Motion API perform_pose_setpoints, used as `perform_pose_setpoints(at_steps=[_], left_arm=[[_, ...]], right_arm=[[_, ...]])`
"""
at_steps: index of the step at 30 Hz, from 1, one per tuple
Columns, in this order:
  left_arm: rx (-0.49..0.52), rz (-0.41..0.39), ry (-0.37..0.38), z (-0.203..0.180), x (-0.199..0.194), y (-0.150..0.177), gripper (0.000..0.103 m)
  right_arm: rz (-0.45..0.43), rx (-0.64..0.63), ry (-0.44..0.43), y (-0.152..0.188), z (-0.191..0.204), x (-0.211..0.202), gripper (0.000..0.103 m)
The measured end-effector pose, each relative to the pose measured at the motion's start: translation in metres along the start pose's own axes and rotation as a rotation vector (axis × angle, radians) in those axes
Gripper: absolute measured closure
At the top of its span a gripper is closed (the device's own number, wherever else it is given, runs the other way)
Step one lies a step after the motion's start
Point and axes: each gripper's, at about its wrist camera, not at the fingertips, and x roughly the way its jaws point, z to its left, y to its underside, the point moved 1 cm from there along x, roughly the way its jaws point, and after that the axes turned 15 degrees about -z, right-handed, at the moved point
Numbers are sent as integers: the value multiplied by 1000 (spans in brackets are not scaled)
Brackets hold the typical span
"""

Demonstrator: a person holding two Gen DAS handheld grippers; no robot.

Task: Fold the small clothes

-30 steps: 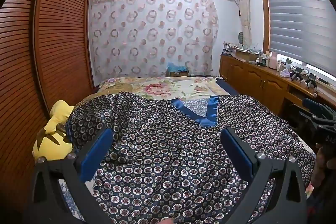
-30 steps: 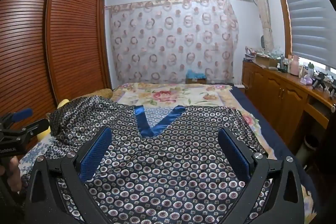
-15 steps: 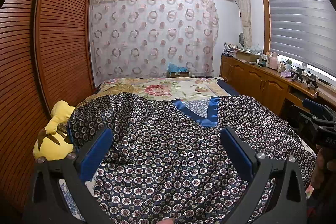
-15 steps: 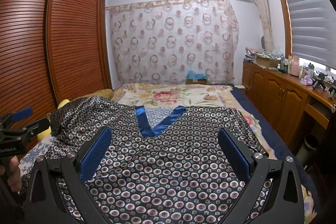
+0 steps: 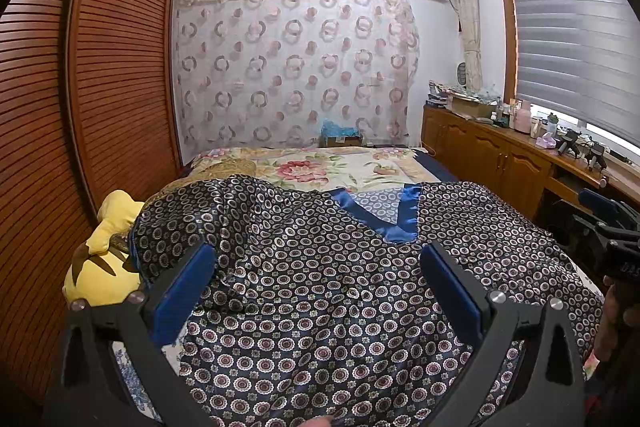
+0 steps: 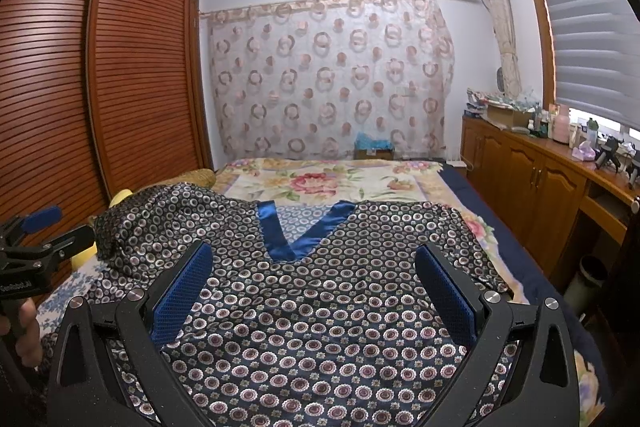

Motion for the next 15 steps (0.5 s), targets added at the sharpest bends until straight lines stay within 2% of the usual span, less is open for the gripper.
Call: perform_pose_setpoints(at_steps=[15], left_arm=[[1, -1, 0, 0, 0, 0, 0]], right_arm=[[0, -2, 1, -2, 5, -2, 0]])
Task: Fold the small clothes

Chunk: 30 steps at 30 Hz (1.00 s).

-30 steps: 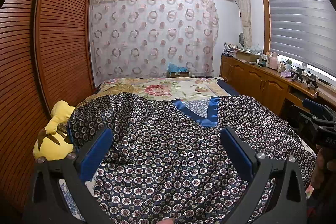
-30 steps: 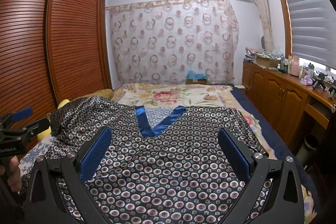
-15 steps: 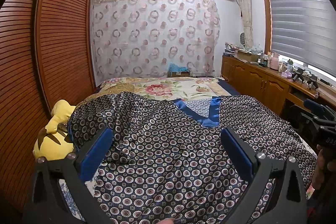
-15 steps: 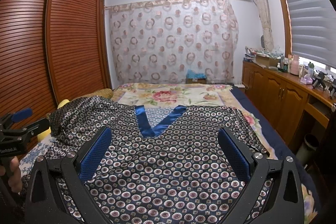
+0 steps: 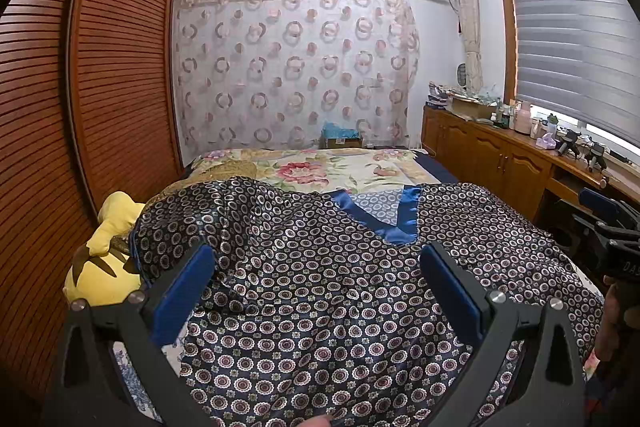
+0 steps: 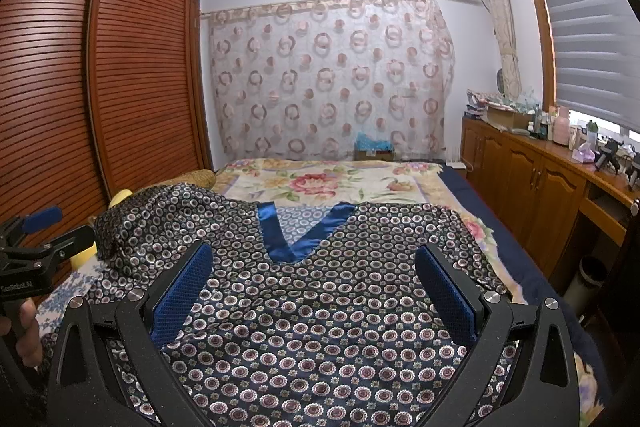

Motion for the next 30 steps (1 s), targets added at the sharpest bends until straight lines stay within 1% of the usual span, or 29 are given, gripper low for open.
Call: perform_pose_setpoints(at_steps=[19, 30], left_arm=[[2, -15, 0, 0, -4, -6, 0], [1, -10, -4, 0, -5, -6, 0]], right_arm=[[-3, -2, 1, -2, 1, -1, 0], [-3, 3, -7, -5, 5, 2, 0]])
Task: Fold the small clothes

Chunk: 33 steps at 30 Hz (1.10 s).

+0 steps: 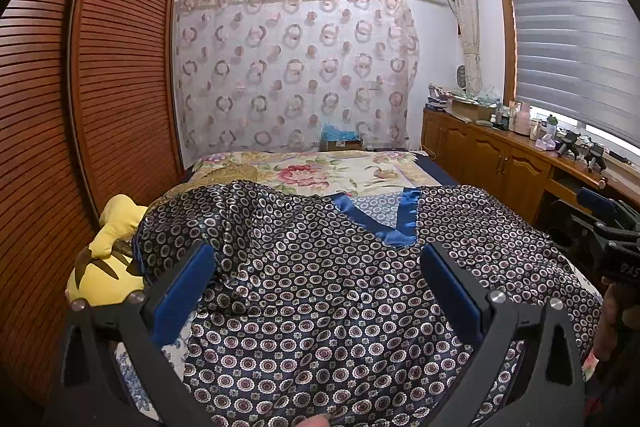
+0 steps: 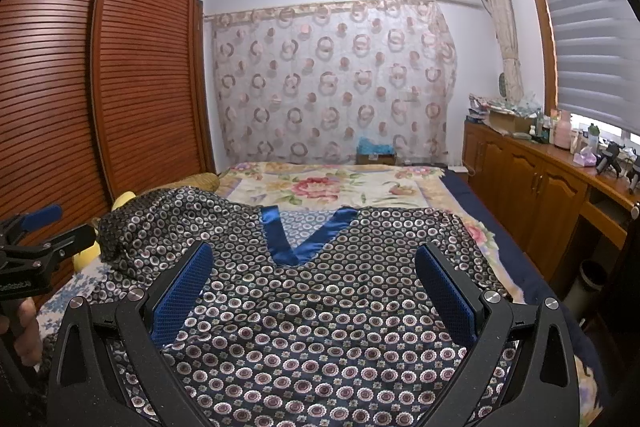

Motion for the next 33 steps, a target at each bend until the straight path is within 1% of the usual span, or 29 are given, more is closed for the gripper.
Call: perform_pose_setpoints(at_steps=[1, 5, 12, 17, 20, 22, 26, 33], left_arm=[[0, 3, -2, 1, 1, 0, 0], [2, 9, -13, 8, 3, 2, 0], [2, 18, -41, 24, 8, 3, 0], [0, 29, -43, 36, 10, 5, 0], [0, 49, -40, 43, 14, 8, 0], [-4, 69, -32, 48, 16, 12, 0], [-3, 105, -38, 62, 20, 24, 0], [19, 166, -59, 93, 31, 45, 0]], right_arm=[[-3, -1, -2, -10, -1, -6, 0], [-3, -2, -11, -15, 5, -1, 0], [-24, -19, -27, -8, 13, 7, 0], [-38, -28, -45, -6, 21, 18, 0], [-53, -46, -53, -1, 28, 30, 0], [-42, -69, -60, 3, 32, 44, 0], [-3, -74, -110, 13, 41, 69, 0], [50, -95, -178, 32, 62, 94, 0]])
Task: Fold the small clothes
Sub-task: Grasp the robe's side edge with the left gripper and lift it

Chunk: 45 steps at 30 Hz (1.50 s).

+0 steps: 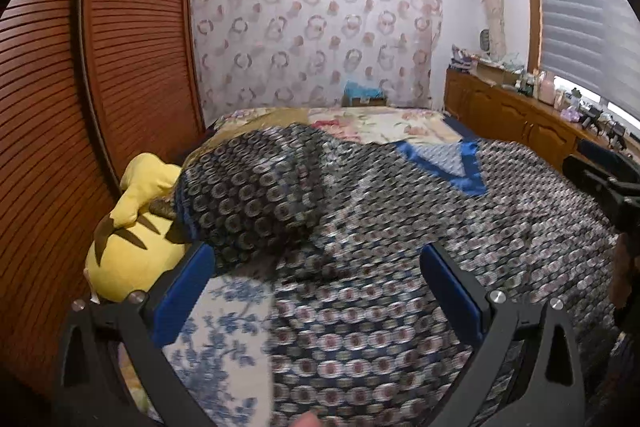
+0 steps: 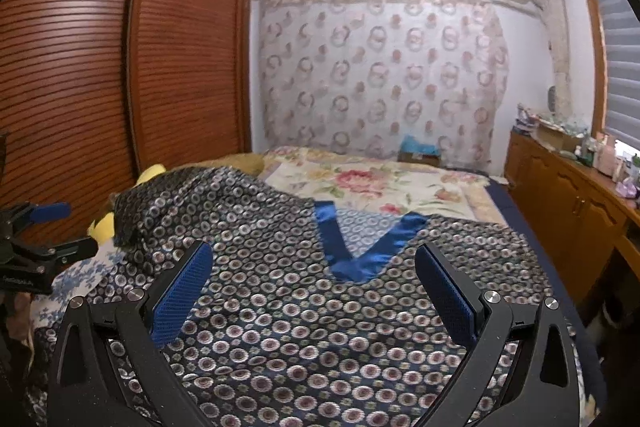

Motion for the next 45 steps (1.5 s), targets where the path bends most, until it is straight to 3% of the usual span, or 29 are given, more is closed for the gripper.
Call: perform_pose_setpoints(at_steps=[12, 17, 25, 30, 34, 39, 41, 45], left_arm=[[-41, 112, -28, 80, 34, 15, 0], [-86, 169, -6, 100, 58, 22, 0], [-256, 170, 57, 125, 83, 15, 16], [-344, 173, 71, 139, 102, 10, 18], [-412, 189, 90, 145, 110, 14, 31], [-454, 205, 103, 149, 116, 23, 33], [-459, 203, 122, 150, 116, 25, 41], [-471, 205, 165, 148, 116, 25, 76]], right_arm=[[109, -62, -109, 23, 33, 29, 0], [147, -78, -146, 29, 43, 32, 0], [182, -75, -169, 37, 46, 36, 0], [205, -58, -189, 38, 45, 40, 0], [216, -63, -210, 40, 50, 43, 0], [235, -59, -236, 42, 56, 47, 0], [240, -59, -243, 44, 57, 46, 0], [246, -48, -246, 47, 55, 45, 0]])
